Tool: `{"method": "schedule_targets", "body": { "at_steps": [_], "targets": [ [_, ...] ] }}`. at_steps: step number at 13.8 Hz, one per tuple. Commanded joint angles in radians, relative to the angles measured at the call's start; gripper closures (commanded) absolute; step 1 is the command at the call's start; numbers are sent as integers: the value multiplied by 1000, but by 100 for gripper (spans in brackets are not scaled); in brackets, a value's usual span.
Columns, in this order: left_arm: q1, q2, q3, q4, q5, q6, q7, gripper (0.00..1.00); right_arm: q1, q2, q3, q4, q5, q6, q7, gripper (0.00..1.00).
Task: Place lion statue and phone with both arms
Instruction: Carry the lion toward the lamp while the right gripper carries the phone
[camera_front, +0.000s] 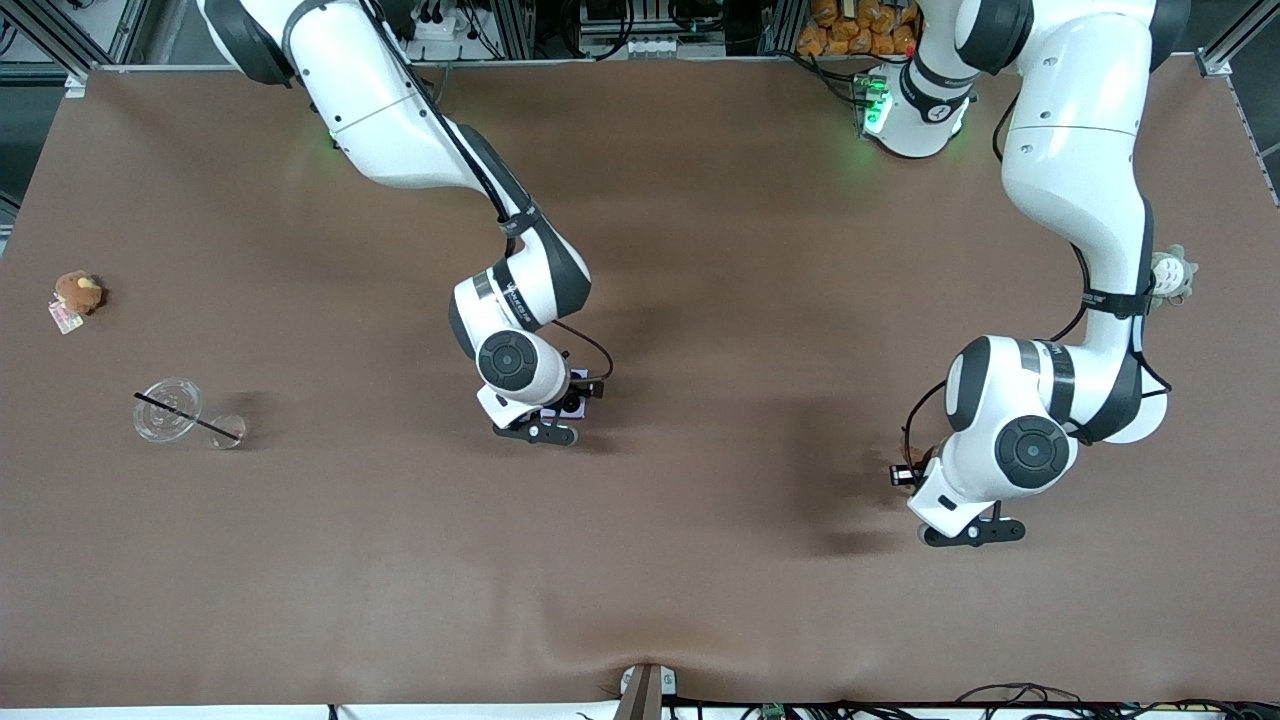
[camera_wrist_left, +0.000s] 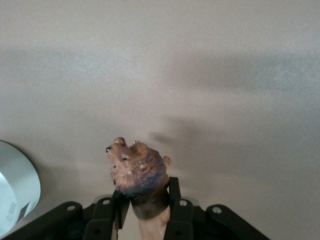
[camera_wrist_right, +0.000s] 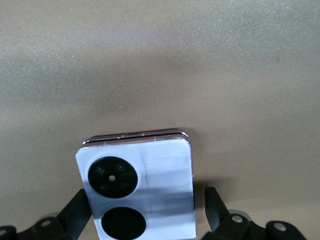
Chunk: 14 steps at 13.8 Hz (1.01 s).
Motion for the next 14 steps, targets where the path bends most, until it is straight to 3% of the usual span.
{"method": "schedule_targets", "body": {
  "at_steps": [1,3,4,9,14],
  "targets": [
    [21,6,-7,-1,18,-5,49,100,12,0,-6,-12,-2,19,18,33],
    [36,18,-7,-1,18,-1,86,100,3,-3,-6,-12,-2,17,16,93],
    [38,20,-7,-1,20,2,92,100,-5,-11,-9,-12,-2,10,13,100],
    [24,29,-7,-1,82,3,102,100,-114,-270,-59,-29,-22,-211,-82,100],
    [56,26,-10,-7,101,5,131,100,-377,-344,-62,-31,-23,-319,-390,100]
  ]
}}
